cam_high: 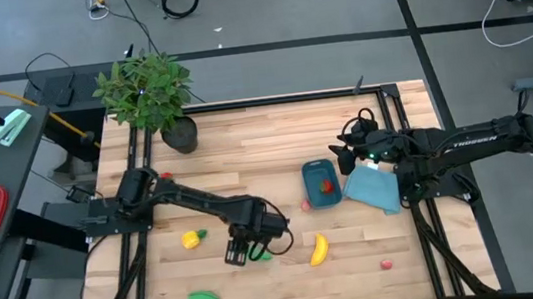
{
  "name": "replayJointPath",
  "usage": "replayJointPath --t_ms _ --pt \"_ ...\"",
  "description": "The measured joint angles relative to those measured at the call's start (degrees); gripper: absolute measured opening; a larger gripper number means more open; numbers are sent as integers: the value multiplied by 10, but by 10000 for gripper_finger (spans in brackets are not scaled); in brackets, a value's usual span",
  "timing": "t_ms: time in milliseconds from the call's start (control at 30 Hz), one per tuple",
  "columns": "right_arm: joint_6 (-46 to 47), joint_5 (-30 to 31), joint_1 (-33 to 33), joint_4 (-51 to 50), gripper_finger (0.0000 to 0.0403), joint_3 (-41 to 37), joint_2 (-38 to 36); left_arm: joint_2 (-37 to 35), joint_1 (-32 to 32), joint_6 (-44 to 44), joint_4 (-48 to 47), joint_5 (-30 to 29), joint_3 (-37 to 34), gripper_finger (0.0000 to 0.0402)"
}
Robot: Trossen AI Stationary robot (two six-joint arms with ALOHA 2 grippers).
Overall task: Pick and placing Produce into tupperware
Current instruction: Put the green peas into the blue bin
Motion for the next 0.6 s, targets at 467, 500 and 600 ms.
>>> replayJointPath --t_ms 467,500,600 --pt "7 28 0 3 238 0 0 0 -29 30 150 -32 4 217" --pt "7 28 0 3 238 0 0 0 -29 30 149 -32 4 223" --pt "3 28 0 3 238 0 0 0 -33 28 151 -33 4 241"
